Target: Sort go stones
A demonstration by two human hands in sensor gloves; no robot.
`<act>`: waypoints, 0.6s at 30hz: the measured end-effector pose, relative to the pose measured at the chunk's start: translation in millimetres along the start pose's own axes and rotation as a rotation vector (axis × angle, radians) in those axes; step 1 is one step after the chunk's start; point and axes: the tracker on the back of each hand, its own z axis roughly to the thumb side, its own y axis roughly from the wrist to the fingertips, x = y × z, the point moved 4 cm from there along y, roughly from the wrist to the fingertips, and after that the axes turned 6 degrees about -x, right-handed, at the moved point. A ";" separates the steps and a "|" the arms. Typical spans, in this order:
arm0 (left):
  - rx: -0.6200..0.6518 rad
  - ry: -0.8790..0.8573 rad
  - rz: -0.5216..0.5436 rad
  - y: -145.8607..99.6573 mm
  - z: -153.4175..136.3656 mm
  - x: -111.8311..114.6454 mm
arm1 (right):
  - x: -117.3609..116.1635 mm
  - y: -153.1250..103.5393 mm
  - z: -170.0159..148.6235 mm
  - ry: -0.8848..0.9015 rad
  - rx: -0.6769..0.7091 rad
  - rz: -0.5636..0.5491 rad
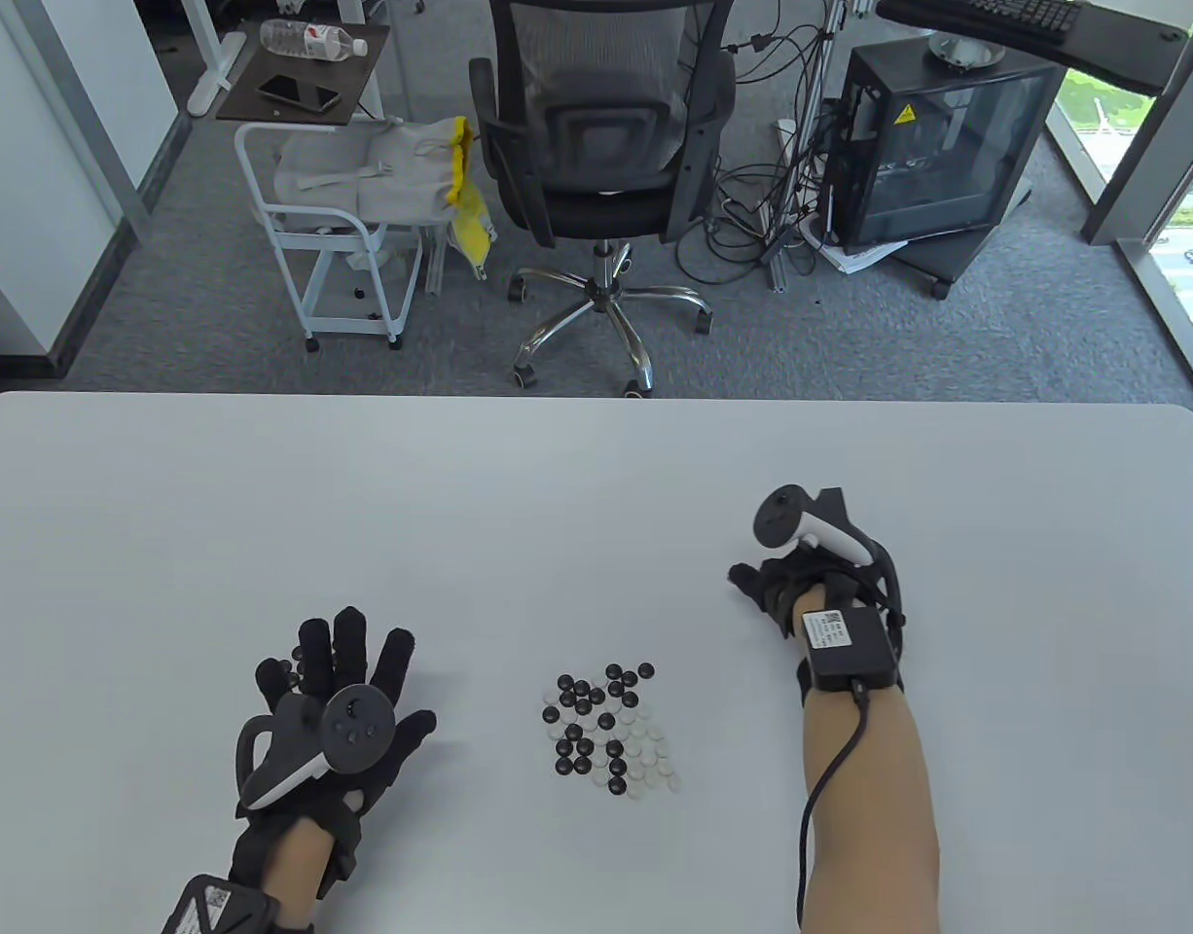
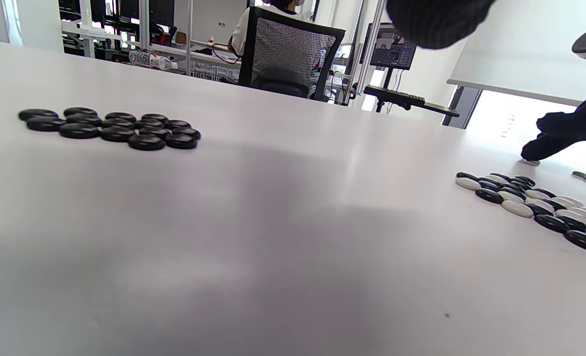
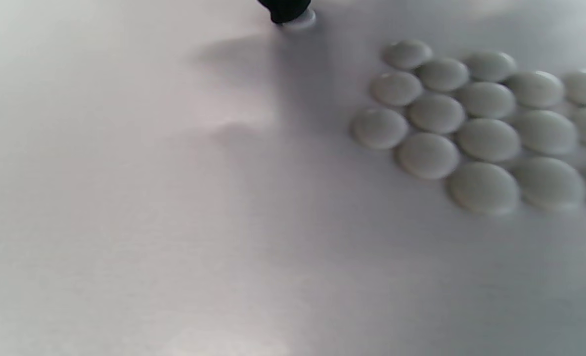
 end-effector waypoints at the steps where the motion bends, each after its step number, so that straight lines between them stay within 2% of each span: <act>1: 0.000 0.000 0.000 0.4 0.1 0.1 | 1.4 -1.0 -12.6 0.032 -0.009 -0.010; 4: -0.002 0.013 -0.012 2.1 0.8 3.1 | 2.4 -4.2 -37.7 0.060 -0.048 -0.021; 9: 0.004 0.022 -0.022 3.4 3.8 5.8 | 1.4 -8.3 -57.6 0.087 -0.051 -0.027; 18: 0.006 0.028 -0.029 2.9 5.9 6.0 | -0.4 -11.9 -63.0 0.150 -0.027 -0.003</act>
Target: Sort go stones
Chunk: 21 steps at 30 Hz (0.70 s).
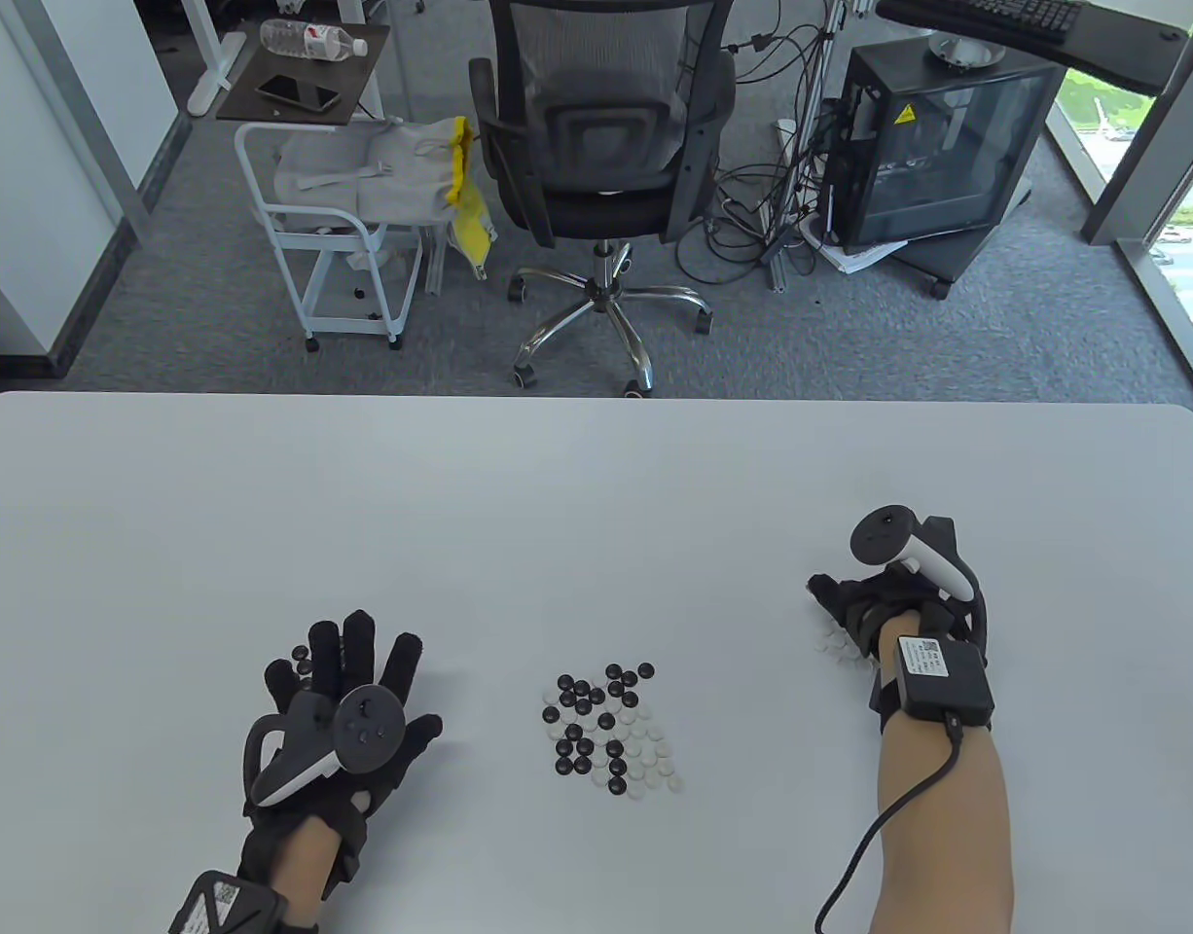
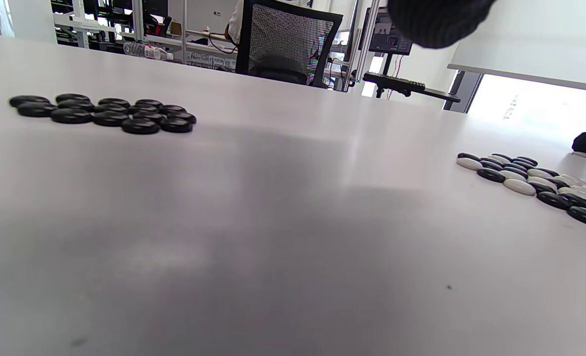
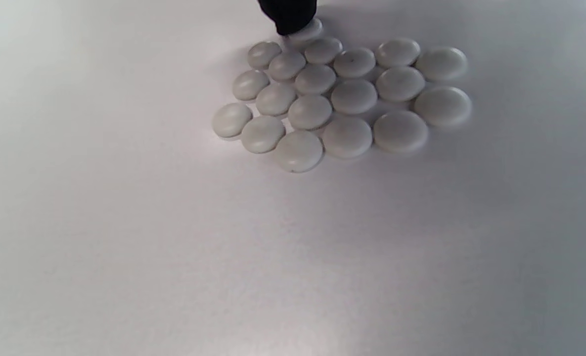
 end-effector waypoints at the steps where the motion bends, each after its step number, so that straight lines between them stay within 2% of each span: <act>1: 0.001 0.000 0.002 -0.2 0.3 -0.4 | 0.1 -0.2 0.3 0.000 -0.001 0.005; 7: 0.001 -0.005 0.003 0.1 -0.4 -0.4 | 11.3 -12.7 19.2 -0.028 0.047 -0.017; 10: 0.001 -0.010 0.004 0.2 -0.4 -0.9 | 13.1 -26.6 51.4 -0.102 0.144 -0.020; 12: 0.002 -0.009 0.008 0.3 0.0 -1.1 | 6.5 -37.6 80.3 -0.152 0.245 0.020; 17: -0.002 0.003 0.012 -0.7 0.5 -1.3 | -33.2 -72.1 156.1 -0.280 0.521 0.123; 21: -0.004 -0.001 0.018 -0.9 -0.3 -1.9 | -77.2 -98.1 207.2 -0.402 0.703 0.169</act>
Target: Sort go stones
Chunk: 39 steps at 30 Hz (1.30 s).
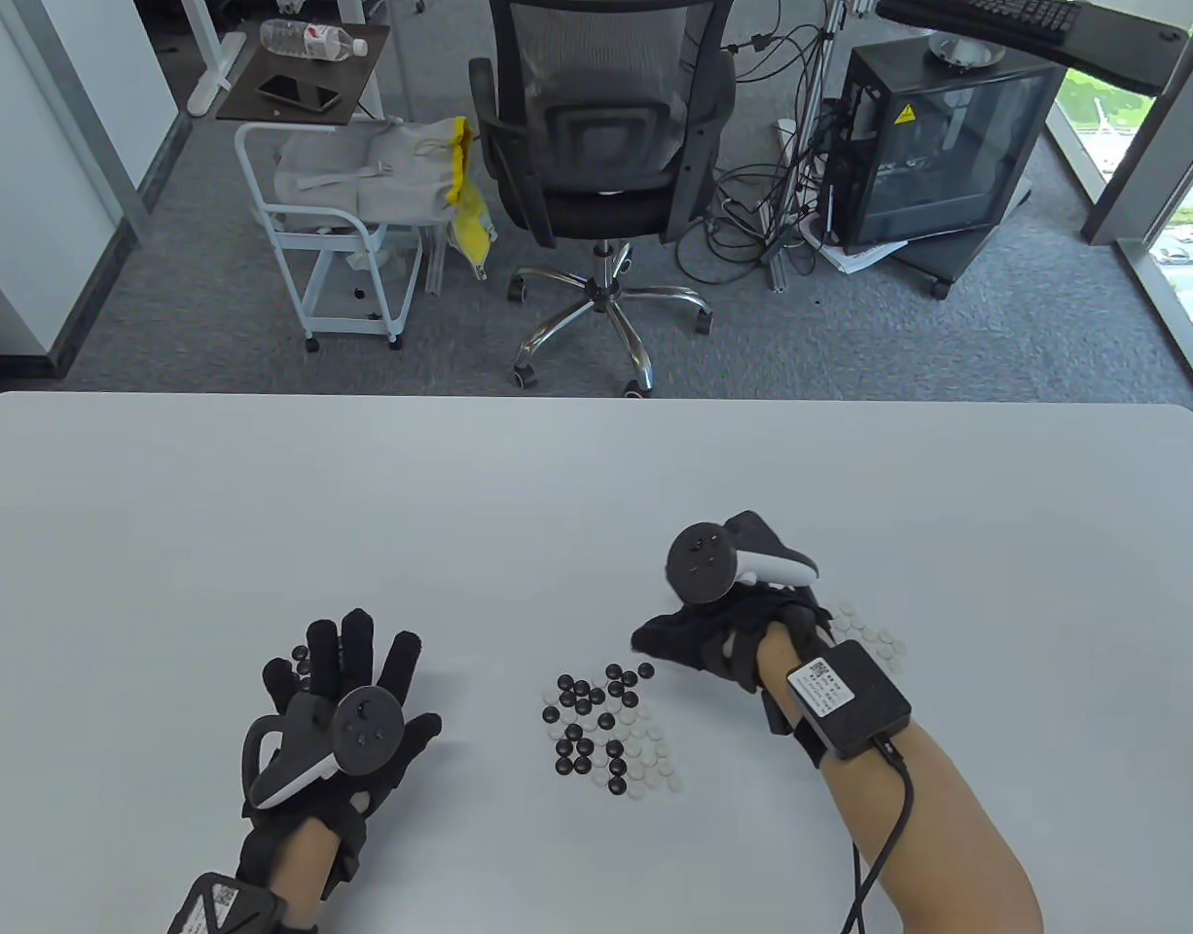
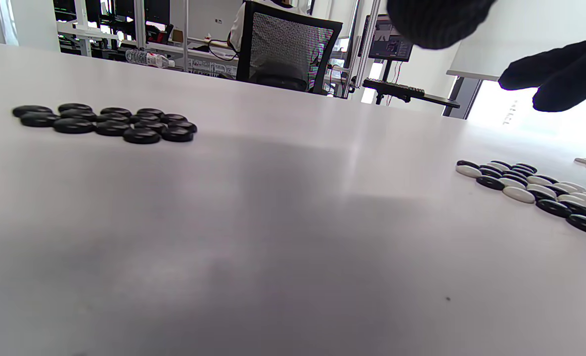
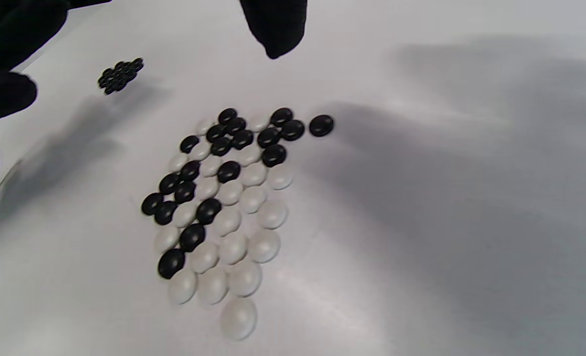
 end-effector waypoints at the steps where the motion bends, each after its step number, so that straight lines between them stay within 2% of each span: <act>1: 0.000 -0.001 0.001 0.0 -0.1 -0.1 | -4.4 4.4 9.8 -0.020 0.018 0.014; 6: -0.010 0.009 0.014 -0.9 -0.5 -1.6 | -27.6 30.6 47.4 -0.099 0.078 0.085; 14: -0.006 -0.002 0.022 -1.4 -1.2 -2.9 | -44.0 60.9 64.9 -0.122 0.098 0.123; 16: -0.005 -0.004 0.024 -1.4 -1.3 -3.0 | -44.3 69.3 63.4 -0.129 0.073 0.126; 21: -0.006 0.000 0.019 -1.5 -1.0 -2.0 | -29.0 89.3 52.9 -0.004 0.013 0.059; 24: -0.006 -0.002 0.021 -2.9 -1.6 -2.4 | -13.9 89.0 30.5 -0.004 -0.083 0.048; 25: -0.005 -0.006 0.025 -3.4 -1.9 -3.3 | -7.9 84.4 15.8 0.029 -0.129 0.074; 28: -0.004 -0.012 0.029 -3.7 -2.3 -4.4 | 5.5 64.3 -31.5 0.118 -0.258 0.058; 33: 0.002 -0.013 0.031 -3.3 -1.8 -4.9 | 5.2 21.0 -101.0 0.204 -0.424 0.039; 39: 0.002 -0.001 0.024 -3.0 -0.7 -3.2 | -0.1 -10.6 -146.1 0.273 -0.532 -0.017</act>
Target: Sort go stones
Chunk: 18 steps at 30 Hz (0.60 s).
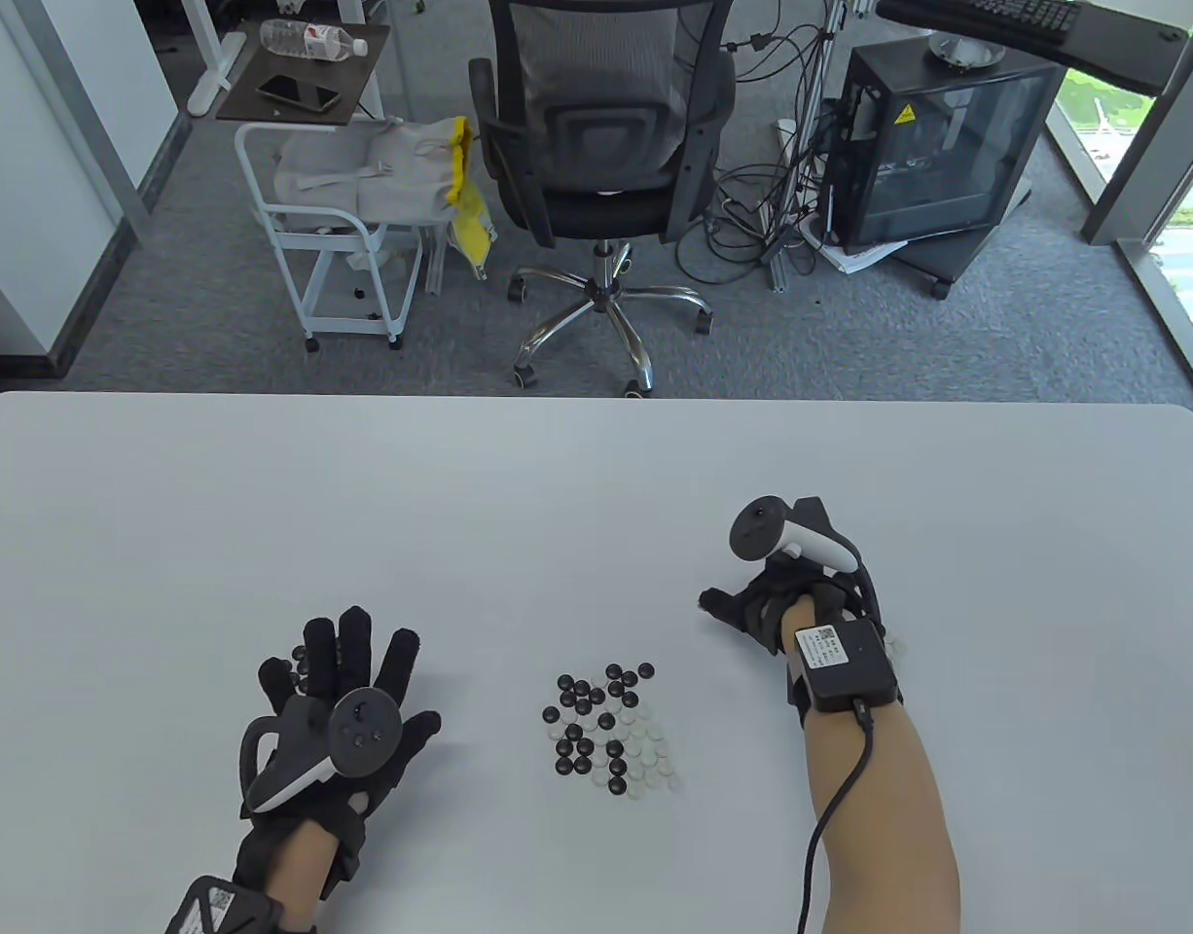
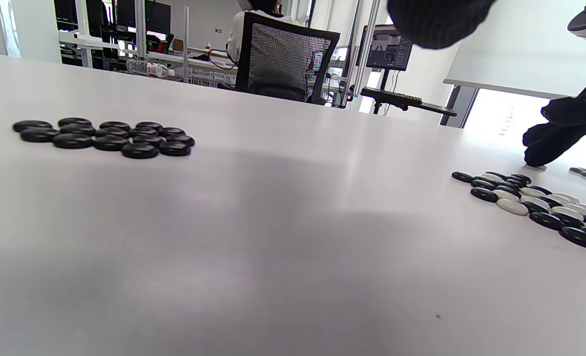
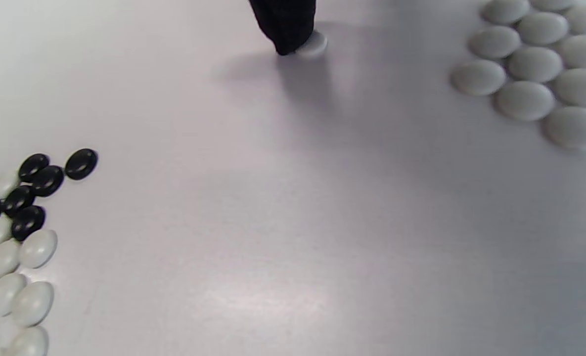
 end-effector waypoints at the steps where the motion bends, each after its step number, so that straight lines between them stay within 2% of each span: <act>1: -0.001 0.003 -0.002 0.1 0.1 0.4 | 1.3 -0.8 -7.8 0.020 -0.018 -0.010; 9: -0.006 0.004 -0.007 -0.4 0.6 -0.3 | 6.5 -5.1 -40.5 0.034 -0.092 -0.043; 18: -0.008 0.006 -0.012 0.1 0.5 0.0 | 7.0 -8.1 -49.6 0.059 -0.101 -0.052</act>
